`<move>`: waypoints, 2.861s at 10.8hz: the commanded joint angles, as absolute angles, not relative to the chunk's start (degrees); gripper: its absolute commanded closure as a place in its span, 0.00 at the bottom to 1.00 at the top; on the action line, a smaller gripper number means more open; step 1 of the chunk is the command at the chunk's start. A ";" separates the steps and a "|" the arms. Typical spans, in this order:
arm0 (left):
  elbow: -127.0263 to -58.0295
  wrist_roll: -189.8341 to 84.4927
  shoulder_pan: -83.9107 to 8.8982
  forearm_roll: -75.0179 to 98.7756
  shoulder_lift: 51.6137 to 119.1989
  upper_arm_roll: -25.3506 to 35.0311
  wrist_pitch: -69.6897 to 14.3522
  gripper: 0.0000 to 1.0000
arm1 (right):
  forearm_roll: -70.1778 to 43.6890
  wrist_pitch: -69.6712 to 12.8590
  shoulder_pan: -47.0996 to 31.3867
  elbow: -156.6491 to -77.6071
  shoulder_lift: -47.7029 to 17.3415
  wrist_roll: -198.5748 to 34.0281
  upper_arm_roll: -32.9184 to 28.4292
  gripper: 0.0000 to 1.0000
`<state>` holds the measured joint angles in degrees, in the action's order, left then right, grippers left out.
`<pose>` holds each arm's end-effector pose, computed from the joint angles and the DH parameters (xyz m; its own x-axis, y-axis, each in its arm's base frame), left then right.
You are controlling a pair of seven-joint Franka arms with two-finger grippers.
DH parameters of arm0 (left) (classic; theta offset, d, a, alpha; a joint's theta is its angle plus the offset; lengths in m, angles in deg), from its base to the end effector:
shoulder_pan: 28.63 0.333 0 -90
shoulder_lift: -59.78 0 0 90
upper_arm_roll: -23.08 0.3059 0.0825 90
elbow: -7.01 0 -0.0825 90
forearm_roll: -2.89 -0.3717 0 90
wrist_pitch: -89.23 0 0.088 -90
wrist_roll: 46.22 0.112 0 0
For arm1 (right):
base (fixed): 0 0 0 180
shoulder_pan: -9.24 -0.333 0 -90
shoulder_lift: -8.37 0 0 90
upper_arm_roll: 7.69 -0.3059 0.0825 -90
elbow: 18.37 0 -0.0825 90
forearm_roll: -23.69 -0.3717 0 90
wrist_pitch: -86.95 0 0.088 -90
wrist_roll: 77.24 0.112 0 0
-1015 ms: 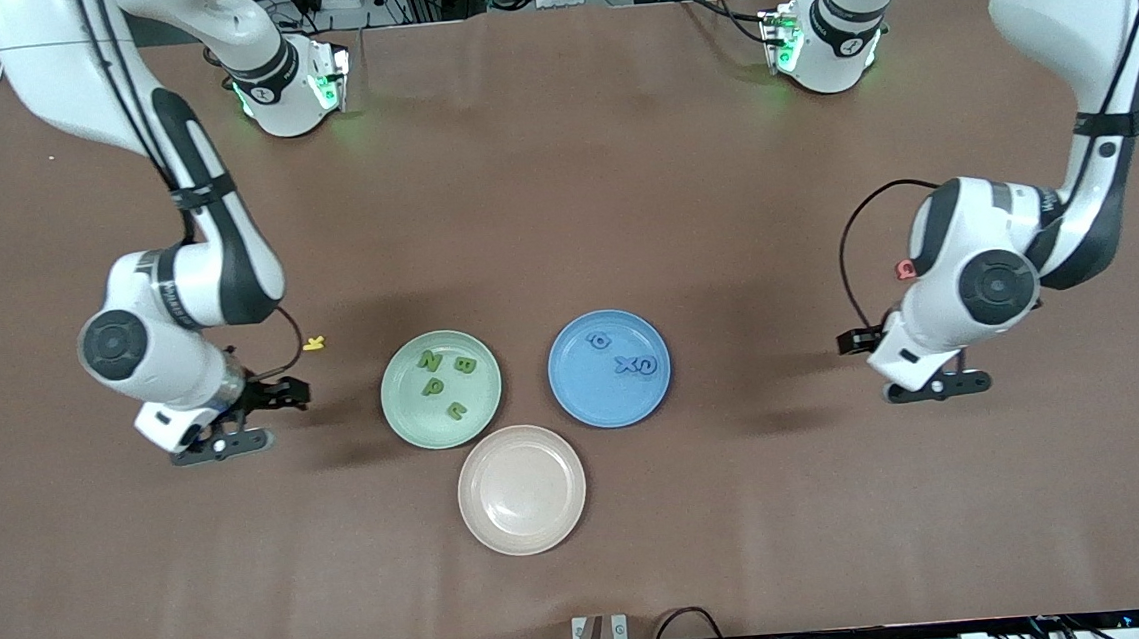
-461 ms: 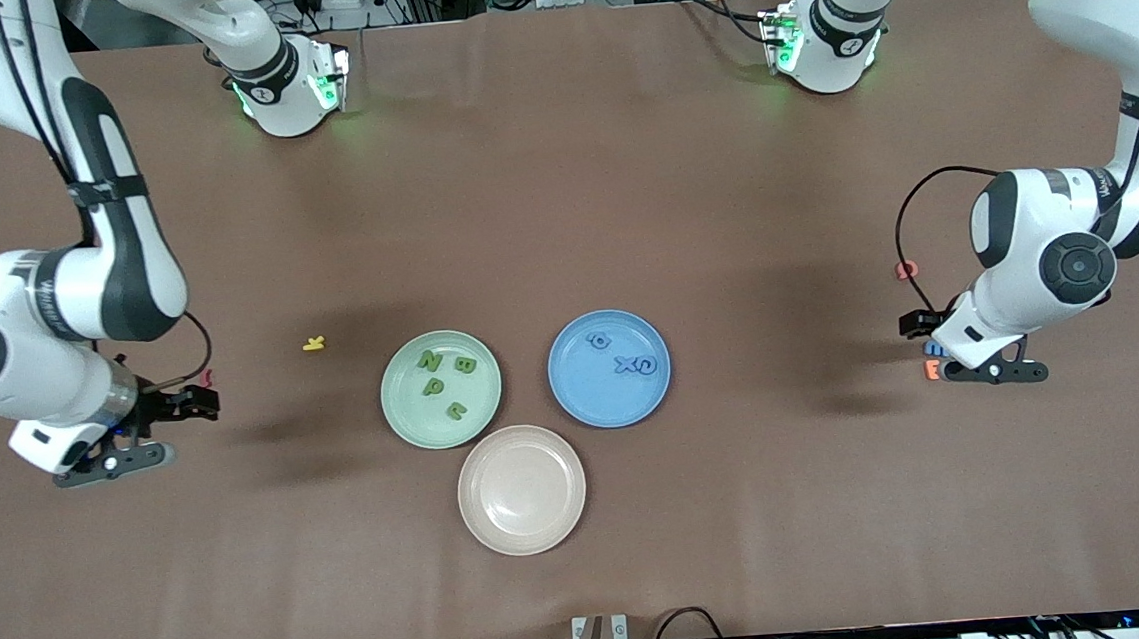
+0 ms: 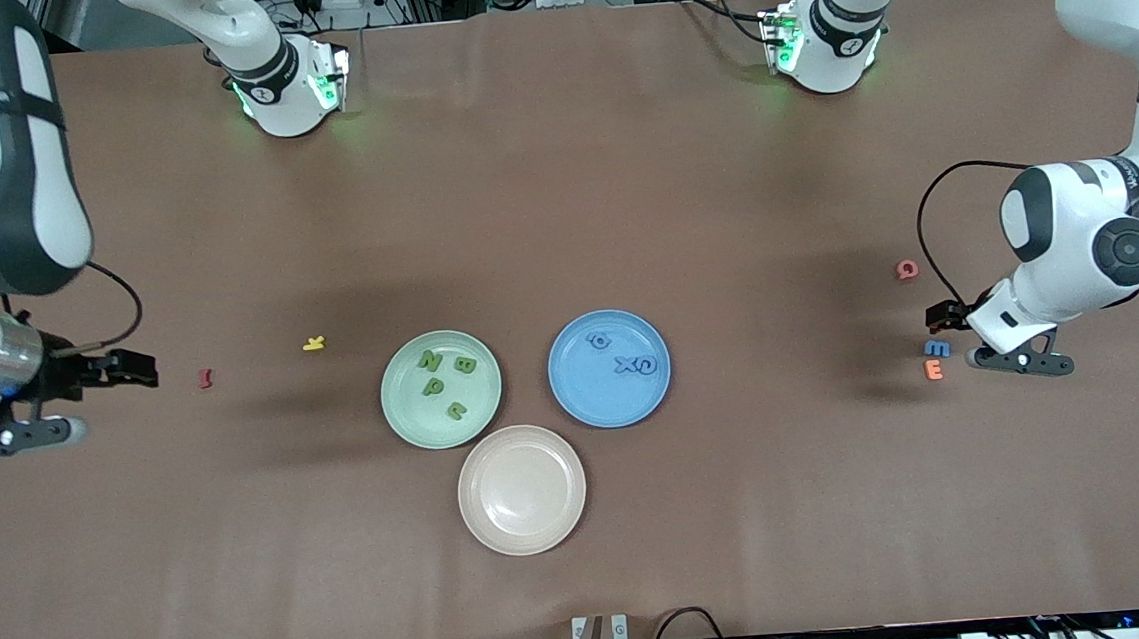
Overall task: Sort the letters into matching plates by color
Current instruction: 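Move the left gripper to the blue E while the right gripper withdraws, then lower the left gripper and grasp the blue E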
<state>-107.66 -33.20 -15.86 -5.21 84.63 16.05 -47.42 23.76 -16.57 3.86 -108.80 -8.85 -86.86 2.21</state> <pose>0.5869 0.0623 0.2323 0.9742 -0.2191 -0.0546 -0.2209 -0.9749 -0.0292 0.6266 -0.0388 0.4511 0.9928 0.0933 -0.0755 0.0965 -0.9945 0.0400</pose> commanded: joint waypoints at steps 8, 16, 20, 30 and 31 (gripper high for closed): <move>-108.30 -27.68 -15.45 -0.01 91.25 17.01 -56.75 0.00 | 21.68 5.83 3.71 -100.72 6.08 -81.99 0.31 0.00; -110.24 -29.96 -18.52 -0.01 91.34 19.47 -59.57 0.00 | 21.32 -0.94 1.95 -104.06 5.91 -76.28 0.39 0.00; -109.89 -28.47 -18.44 -0.10 91.16 19.91 -59.57 1.00 | 21.32 -0.94 1.95 -103.98 6.00 -76.27 0.31 0.00; -107.69 -38.54 -24.40 -0.10 87.74 19.83 -55.97 1.00 | 22.19 -1.12 2.47 -103.89 6.09 -73.55 0.66 0.00; -107.69 -41.01 -25.89 -0.10 87.39 19.83 -55.79 1.00 | 22.11 -1.03 2.47 -103.89 6.00 -73.55 0.66 0.00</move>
<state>-107.76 -35.86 -22.52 -0.81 88.96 19.20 -57.73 22.06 -1.00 2.20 -103.49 5.17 -74.80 0.89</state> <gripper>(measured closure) 0.599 0.000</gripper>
